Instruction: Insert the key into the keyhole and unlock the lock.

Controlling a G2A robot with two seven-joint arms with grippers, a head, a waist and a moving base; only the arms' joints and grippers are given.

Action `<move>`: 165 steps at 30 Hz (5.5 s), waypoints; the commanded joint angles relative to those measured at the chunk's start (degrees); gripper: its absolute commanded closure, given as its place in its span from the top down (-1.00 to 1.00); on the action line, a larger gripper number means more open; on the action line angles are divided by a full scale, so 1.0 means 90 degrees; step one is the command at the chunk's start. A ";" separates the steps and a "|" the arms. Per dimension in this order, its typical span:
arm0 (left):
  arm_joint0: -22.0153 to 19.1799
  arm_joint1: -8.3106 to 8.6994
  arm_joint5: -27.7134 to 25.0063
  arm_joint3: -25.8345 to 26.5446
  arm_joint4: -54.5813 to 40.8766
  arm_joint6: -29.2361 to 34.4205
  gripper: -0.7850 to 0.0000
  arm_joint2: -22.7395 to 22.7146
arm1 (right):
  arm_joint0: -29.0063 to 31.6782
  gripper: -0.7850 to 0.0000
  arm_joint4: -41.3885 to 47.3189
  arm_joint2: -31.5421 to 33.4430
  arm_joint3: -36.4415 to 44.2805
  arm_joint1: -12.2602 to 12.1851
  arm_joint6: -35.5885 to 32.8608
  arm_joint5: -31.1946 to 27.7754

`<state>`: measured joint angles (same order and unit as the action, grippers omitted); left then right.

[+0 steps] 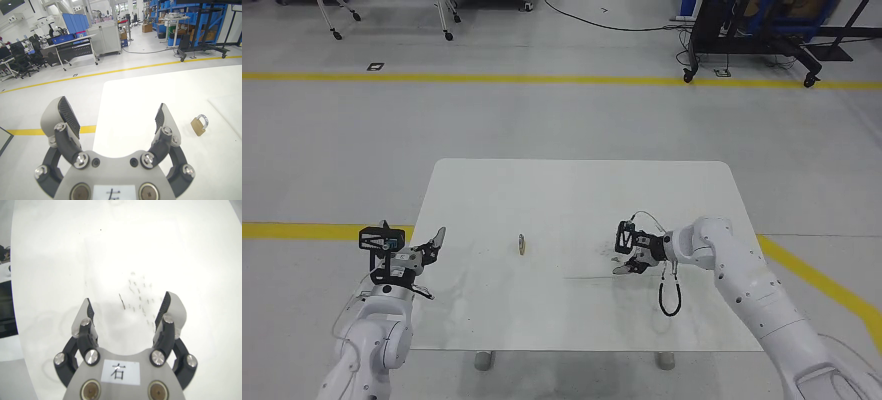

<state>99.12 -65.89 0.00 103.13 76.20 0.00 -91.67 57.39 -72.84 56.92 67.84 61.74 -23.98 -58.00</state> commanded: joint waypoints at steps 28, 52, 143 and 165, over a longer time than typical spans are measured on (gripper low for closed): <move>0.0000 0.0000 0.0000 0.0000 0.0000 0.0000 1.00 0.0000 | -0.1261 -1.00 0.0341 -0.1919 -0.0815 -0.0135 0.0390 0.0000; 0.0000 0.0000 0.0000 0.0000 0.0000 0.0000 1.00 0.0000 | -0.0786 -1.00 0.2306 -0.2088 -0.0282 -0.0873 0.5135 0.0000; -0.3649 -0.0546 -0.3632 -0.3709 -1.1273 0.5677 -0.05 0.2929 | 0.0569 -1.00 1.0054 -0.2330 0.0715 -0.0271 0.2476 0.1853; -0.3585 -0.0560 -0.3829 -0.3634 -1.0195 0.5036 -0.65 0.3183 | 0.0523 -1.00 1.0050 -0.2095 0.0427 0.0162 0.1641 0.2017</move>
<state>66.86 -70.94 -34.57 70.43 -15.54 45.31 -63.03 62.04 17.70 37.87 71.75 63.10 -9.03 -39.86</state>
